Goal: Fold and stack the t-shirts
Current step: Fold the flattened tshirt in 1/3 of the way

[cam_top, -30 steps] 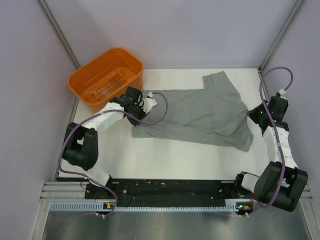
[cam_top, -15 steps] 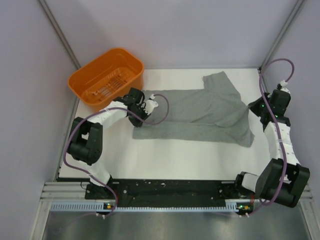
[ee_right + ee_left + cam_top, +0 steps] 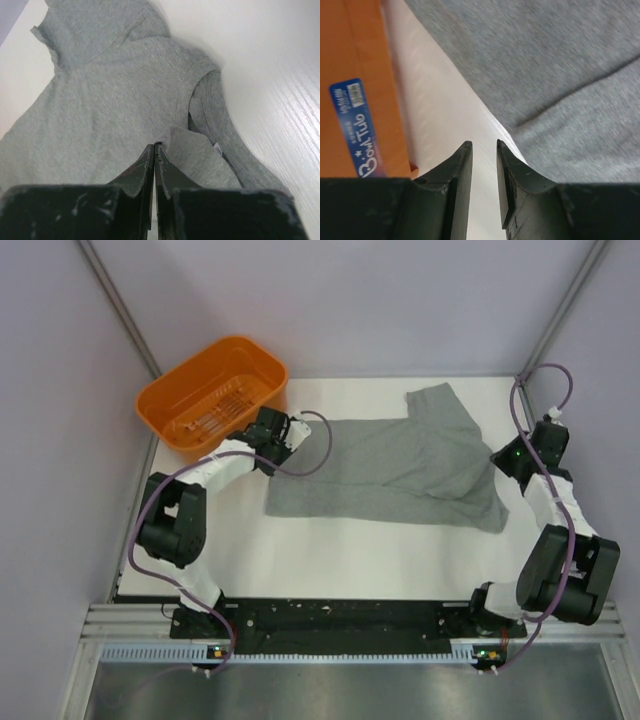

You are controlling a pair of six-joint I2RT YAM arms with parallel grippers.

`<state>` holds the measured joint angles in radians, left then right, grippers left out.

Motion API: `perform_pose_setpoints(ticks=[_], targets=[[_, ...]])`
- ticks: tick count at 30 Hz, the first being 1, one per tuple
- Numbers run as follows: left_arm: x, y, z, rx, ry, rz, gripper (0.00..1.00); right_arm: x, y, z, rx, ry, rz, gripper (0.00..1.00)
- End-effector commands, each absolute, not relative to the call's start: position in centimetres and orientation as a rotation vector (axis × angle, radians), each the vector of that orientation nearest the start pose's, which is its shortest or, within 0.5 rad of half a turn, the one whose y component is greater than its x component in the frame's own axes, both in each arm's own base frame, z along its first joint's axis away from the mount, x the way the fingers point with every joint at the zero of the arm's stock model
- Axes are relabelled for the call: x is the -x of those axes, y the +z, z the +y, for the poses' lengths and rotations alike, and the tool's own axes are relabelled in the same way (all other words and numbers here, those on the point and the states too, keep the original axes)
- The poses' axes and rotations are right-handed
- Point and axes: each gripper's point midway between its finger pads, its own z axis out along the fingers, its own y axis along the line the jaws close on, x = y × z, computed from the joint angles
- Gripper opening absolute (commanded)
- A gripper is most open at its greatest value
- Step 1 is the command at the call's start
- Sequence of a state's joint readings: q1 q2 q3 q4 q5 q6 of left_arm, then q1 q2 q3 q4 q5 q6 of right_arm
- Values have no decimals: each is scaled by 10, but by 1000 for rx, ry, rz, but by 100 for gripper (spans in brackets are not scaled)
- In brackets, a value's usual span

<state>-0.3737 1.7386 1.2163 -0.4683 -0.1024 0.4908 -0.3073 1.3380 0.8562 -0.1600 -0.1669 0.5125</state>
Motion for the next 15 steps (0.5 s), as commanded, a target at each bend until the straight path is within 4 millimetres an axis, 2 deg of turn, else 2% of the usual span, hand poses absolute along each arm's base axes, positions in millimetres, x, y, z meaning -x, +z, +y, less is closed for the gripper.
perform_pose_setpoints(ticks=[1,4,6,8,10,12,15], targets=[[-420,108,-118,-967,212,2255,31,-396,147,-68,-751,298,2030,0],[-394,115,-136,-1096,37,2216,31,-407,142,-62,-753,298,2048,0],[-366,114,-147,-1231,-90,2172,34,-416,138,-59,-768,298,2058,0],[-333,107,-156,-1383,-230,2118,38,-424,132,-58,-800,295,2067,0],[-314,94,-154,-1470,-264,2087,43,-433,126,-60,-823,285,2073,0],[-307,78,-146,-1510,-231,2086,45,-442,118,-60,-846,281,2088,0],[-308,56,-137,-1539,-161,2099,47,-455,107,-59,-878,299,2105,0]])
